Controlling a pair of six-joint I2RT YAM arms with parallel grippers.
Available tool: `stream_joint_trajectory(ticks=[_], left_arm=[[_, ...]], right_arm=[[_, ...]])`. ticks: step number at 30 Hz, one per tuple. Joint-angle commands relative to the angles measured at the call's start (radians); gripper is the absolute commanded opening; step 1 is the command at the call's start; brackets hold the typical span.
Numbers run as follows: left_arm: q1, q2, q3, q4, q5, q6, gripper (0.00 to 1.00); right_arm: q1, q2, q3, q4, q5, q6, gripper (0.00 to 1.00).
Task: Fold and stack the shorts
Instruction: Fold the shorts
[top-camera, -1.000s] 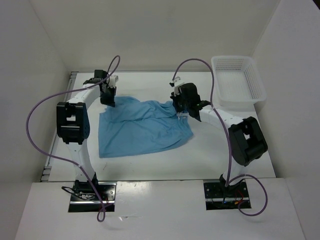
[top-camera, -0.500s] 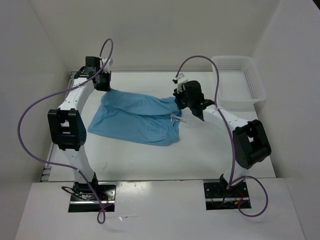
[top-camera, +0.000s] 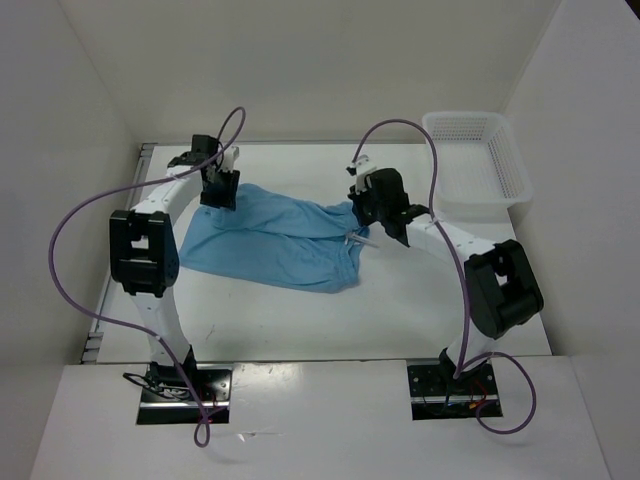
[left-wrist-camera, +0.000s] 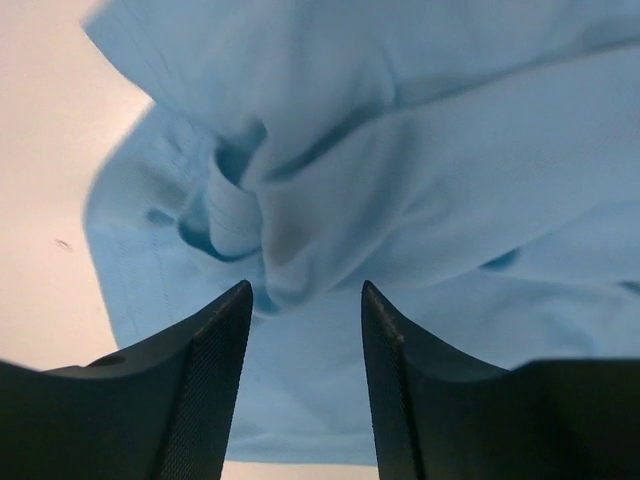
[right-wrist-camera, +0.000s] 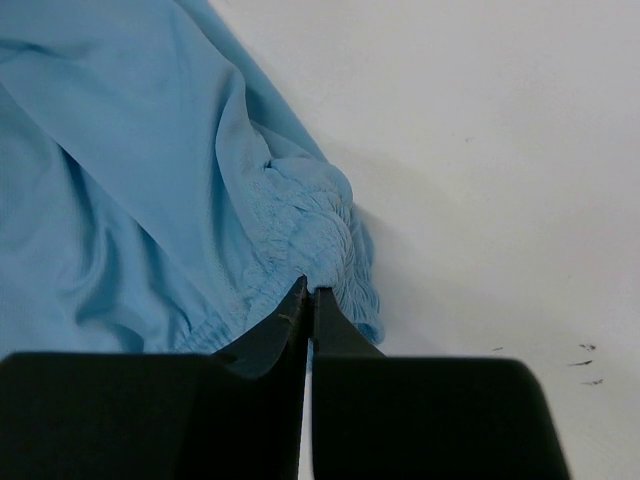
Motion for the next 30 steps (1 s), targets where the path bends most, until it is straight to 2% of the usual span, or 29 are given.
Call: stream_joint_trajectory(ticks=[1,4,8,11,17,20,23,26,27,28,30], left_arm=[[0.014,0.001,0.109,0.094,-0.02,0.003,0.56],[0.034,0.072,0.247,0.105,-0.009,0.003,0.56],[0.034,0.253,0.442,0.042,-0.021,0.003,0.48],[0.034,0.357,0.551,-0.018,-0.046,0.003,0.47],[0.034,0.438,0.562,-0.029,-0.103,0.003,0.45],[0.045,0.46,0.571,-0.047,-0.084,0.003,0.45],[0.054,0.471,0.553,-0.047,-0.026,0.003,0.56],[0.054,0.48,0.553,-0.038,0.022,0.003,0.57],[0.054,0.491,0.553,-0.038,0.035,0.003,0.55],[0.045,0.507,0.565,-0.065,0.035,0.003,0.44],[0.035,0.523,0.565,-0.088,0.063,0.003,0.32]], right_arm=[[-0.008,-0.07,-0.029,0.036,0.007,-0.018,0.0],[-0.008,-0.081,-0.067,0.016,0.007,-0.028,0.0],[-0.046,-0.081,-0.078,0.016,0.039,-0.018,0.0],[-0.067,-0.055,-0.064,0.007,0.039,0.006,0.0],[-0.076,-0.035,-0.019,-0.015,0.003,-0.003,0.0],[-0.076,-0.026,-0.019,-0.024,-0.007,-0.003,0.0],[-0.076,-0.026,-0.019,-0.024,-0.016,-0.003,0.0],[-0.076,-0.026,-0.019,-0.024,-0.027,-0.003,0.0],[-0.076,-0.026,-0.019,-0.024,-0.027,-0.012,0.0],[-0.076,-0.026,-0.01,-0.024,-0.027,-0.012,0.0],[-0.076,-0.026,-0.01,-0.024,-0.016,-0.012,0.0]])
